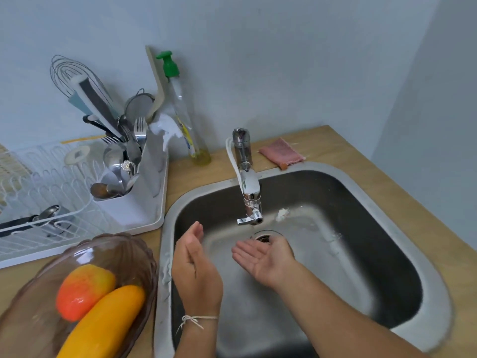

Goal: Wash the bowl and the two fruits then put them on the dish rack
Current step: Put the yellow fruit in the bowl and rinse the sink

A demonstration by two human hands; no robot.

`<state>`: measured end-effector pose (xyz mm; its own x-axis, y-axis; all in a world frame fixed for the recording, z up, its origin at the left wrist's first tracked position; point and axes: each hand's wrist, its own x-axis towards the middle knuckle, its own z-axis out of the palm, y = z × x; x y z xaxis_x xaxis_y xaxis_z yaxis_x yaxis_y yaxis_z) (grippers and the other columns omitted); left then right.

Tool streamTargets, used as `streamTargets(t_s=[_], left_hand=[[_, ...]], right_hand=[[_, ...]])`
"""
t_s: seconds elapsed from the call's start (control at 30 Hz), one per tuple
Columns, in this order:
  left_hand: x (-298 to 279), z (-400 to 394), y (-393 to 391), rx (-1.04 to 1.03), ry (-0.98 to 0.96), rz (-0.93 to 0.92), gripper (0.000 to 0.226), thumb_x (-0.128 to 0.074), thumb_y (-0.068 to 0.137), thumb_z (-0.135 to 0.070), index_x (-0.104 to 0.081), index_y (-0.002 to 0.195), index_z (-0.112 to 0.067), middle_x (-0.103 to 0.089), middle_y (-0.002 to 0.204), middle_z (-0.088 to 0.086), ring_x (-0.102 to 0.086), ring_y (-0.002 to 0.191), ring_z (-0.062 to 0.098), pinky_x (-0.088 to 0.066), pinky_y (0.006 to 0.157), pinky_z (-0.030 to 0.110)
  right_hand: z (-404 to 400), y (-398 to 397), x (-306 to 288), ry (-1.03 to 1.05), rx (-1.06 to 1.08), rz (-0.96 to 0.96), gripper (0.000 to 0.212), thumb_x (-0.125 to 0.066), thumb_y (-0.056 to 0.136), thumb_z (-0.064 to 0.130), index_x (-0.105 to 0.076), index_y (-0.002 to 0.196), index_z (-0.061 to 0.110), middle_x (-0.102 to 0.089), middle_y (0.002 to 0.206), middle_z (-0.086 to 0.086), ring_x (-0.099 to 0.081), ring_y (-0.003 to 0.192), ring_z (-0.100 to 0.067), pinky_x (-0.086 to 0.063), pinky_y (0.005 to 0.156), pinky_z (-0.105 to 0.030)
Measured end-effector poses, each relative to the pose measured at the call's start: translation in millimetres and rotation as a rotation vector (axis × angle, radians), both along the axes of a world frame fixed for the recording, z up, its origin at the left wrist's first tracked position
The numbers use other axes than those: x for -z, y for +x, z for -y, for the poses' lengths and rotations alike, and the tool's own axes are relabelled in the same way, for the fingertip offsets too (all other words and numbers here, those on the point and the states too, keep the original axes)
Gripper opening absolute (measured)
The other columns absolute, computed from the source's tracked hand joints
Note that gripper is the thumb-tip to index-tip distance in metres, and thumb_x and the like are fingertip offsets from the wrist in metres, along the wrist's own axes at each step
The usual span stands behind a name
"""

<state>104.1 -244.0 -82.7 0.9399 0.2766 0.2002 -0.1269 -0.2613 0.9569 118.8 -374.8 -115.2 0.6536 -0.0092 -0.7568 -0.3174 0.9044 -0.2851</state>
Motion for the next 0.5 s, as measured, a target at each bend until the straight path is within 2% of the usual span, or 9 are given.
streamTargets(t_s=[0.1,0.2,0.27,0.33,0.37,0.43,0.5], left_hand=[[2.2,5.0,0.9,-0.008,-0.057,-0.037,0.039,-0.029,0.107,-0.038,-0.061,0.125,-0.025,-0.066,0.126,-0.001,-0.062,0.117,0.013,-0.050,0.103,0.041],[-0.4,6.7,4.2,-0.050,-0.169,-0.112,0.042,-0.027,0.108,-0.038,-0.062,0.125,-0.023,-0.067,0.125,-0.001,-0.063,0.116,0.014,-0.050,0.104,0.043],[-0.8,6.6,6.4,-0.096,-0.252,-0.152,0.048,-0.026,0.107,-0.041,-0.064,0.126,-0.018,-0.069,0.123,0.001,-0.065,0.113,0.016,-0.050,0.103,0.044],[0.4,6.3,7.3,-0.117,-0.322,-0.182,0.051,-0.026,0.107,-0.044,-0.065,0.124,-0.015,-0.070,0.120,0.002,-0.067,0.110,0.017,-0.051,0.102,0.045],[1.3,6.7,7.4,-0.110,-0.332,-0.192,0.052,-0.026,0.107,-0.045,-0.066,0.123,-0.016,-0.071,0.119,0.002,-0.067,0.110,0.017,-0.052,0.101,0.045],[2.0,9.3,6.3,-0.081,-0.313,-0.197,0.051,-0.026,0.106,-0.045,-0.067,0.118,-0.018,-0.071,0.117,0.001,-0.067,0.108,0.017,-0.052,0.100,0.045],[0.7,11.9,5.1,-0.050,-0.281,-0.182,0.046,-0.026,0.106,-0.044,-0.068,0.112,-0.024,-0.071,0.115,0.000,-0.067,0.108,0.016,-0.053,0.099,0.044]], right_hand=[[-0.8,14.2,1.8,0.055,-0.029,0.015,0.050,-0.023,0.105,0.028,-0.052,0.107,-0.013,-0.061,0.115,-0.032,-0.054,0.125,-0.049,-0.048,0.099,-0.055],[20.9,26.9,7.2,0.079,0.089,0.040,0.052,-0.023,0.107,0.028,-0.051,0.100,-0.015,-0.062,0.102,-0.032,-0.057,0.119,-0.049,-0.047,0.104,-0.054],[41.7,34.0,9.4,0.023,0.170,0.058,0.054,-0.024,0.108,0.031,-0.052,0.101,-0.015,-0.062,0.097,-0.030,-0.061,0.106,-0.046,-0.048,0.102,-0.051],[60.2,45.5,14.7,-0.130,0.171,0.117,0.050,-0.028,0.108,0.033,-0.056,0.110,-0.007,-0.066,0.101,-0.026,-0.064,0.096,-0.040,-0.051,0.094,-0.049],[68.4,52.7,20.5,-0.318,0.117,0.128,0.046,-0.031,0.107,0.035,-0.060,0.109,0.001,-0.068,0.104,-0.021,-0.065,0.097,-0.036,-0.051,0.094,-0.047],[83.9,61.9,33.5,-0.974,-0.131,0.071,0.036,-0.038,0.104,0.038,-0.066,0.101,0.016,-0.069,0.108,-0.011,-0.063,0.105,-0.030,-0.049,0.098,-0.043],[92.0,58.0,54.6,-1.649,-0.405,-0.020,0.038,-0.039,0.102,0.036,-0.064,0.118,0.013,-0.061,0.122,-0.015,-0.054,0.118,-0.031,-0.044,0.102,-0.042]])
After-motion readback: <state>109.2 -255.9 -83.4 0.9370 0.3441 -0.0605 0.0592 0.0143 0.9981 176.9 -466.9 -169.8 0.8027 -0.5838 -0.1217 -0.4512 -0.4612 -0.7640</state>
